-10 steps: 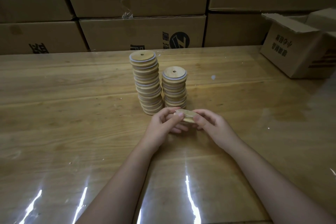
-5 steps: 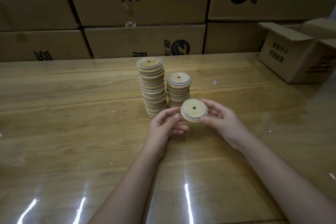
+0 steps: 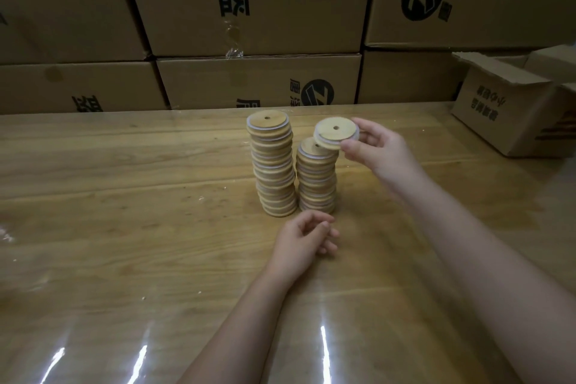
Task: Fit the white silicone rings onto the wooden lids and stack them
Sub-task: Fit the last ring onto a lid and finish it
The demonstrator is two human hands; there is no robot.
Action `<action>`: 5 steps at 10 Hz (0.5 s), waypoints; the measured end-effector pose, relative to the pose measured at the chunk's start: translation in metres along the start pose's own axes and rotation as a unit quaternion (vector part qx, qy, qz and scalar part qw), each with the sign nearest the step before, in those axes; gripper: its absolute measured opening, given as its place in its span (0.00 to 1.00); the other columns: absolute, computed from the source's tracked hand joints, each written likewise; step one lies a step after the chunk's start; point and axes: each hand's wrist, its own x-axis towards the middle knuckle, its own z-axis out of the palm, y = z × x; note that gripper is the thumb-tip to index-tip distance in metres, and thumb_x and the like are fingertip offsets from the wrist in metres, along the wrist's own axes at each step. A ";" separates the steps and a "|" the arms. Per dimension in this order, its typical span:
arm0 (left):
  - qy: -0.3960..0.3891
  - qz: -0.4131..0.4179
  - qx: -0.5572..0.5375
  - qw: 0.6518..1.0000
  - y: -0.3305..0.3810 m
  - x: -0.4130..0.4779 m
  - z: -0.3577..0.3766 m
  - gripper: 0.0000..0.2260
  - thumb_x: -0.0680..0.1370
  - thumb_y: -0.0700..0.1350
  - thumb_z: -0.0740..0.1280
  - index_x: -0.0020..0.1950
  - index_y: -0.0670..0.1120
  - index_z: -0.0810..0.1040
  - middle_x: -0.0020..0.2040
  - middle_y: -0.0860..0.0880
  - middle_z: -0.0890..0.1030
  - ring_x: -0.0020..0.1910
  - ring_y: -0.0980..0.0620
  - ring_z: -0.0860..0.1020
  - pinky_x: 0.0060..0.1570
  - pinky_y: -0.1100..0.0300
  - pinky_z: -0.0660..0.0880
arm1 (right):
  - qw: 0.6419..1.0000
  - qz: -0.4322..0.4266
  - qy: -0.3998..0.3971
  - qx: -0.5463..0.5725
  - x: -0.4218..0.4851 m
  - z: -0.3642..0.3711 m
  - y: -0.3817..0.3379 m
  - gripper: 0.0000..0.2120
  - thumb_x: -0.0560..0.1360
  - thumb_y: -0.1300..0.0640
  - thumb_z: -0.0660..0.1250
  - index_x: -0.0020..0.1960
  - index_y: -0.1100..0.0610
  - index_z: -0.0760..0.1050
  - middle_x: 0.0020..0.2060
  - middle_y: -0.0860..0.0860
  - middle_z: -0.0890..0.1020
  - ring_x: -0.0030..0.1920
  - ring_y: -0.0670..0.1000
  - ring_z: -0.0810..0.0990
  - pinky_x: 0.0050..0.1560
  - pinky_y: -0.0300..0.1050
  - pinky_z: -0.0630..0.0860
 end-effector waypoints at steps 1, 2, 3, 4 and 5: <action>0.001 -0.001 -0.002 1.000 0.001 0.000 0.000 0.09 0.79 0.34 0.60 0.45 0.46 0.75 0.37 0.48 0.80 0.27 0.58 0.78 0.30 0.68 0.72 | 0.996 0.008 -0.016 -0.088 0.009 0.009 0.010 0.25 0.73 0.55 0.70 0.68 0.53 0.69 0.45 0.49 0.77 0.42 0.44 0.75 0.41 0.34 0.71; -0.001 -0.001 0.002 1.000 0.002 0.000 0.001 0.09 0.80 0.34 0.60 0.46 0.45 0.75 0.37 0.48 0.80 0.27 0.58 0.78 0.30 0.68 0.72 | 0.995 0.015 -0.016 -0.101 0.011 0.012 0.020 0.24 0.72 0.51 0.70 0.67 0.51 0.70 0.41 0.48 0.73 0.38 0.42 0.71 0.35 0.29 0.69; -0.001 -0.002 0.002 1.000 0.002 0.001 0.001 0.08 0.79 0.34 0.60 0.46 0.45 0.75 0.37 0.48 0.80 0.27 0.58 0.78 0.29 0.68 0.72 | 0.995 0.018 -0.018 -0.095 0.014 0.013 0.024 0.24 0.71 0.50 0.71 0.66 0.48 0.70 0.39 0.46 0.72 0.37 0.42 0.71 0.37 0.33 0.68; -0.003 -0.005 0.001 1.000 0.002 0.002 0.001 0.08 0.79 0.34 0.60 0.46 0.45 0.75 0.37 0.48 0.80 0.27 0.58 0.77 0.29 0.68 0.72 | 0.995 0.013 -0.020 -0.101 0.016 0.015 0.025 0.24 0.71 0.48 0.71 0.65 0.48 0.71 0.40 0.48 0.72 0.38 0.44 0.71 0.37 0.35 0.68; -0.003 -0.005 0.001 1.000 0.002 0.002 0.001 0.08 0.79 0.34 0.60 0.46 0.45 0.75 0.37 0.48 0.80 0.27 0.58 0.77 0.30 0.68 0.72 | 0.994 0.019 -0.026 -0.106 0.016 0.015 0.025 0.25 0.71 0.47 0.70 0.66 0.47 0.70 0.40 0.49 0.72 0.39 0.45 0.71 0.38 0.37 0.68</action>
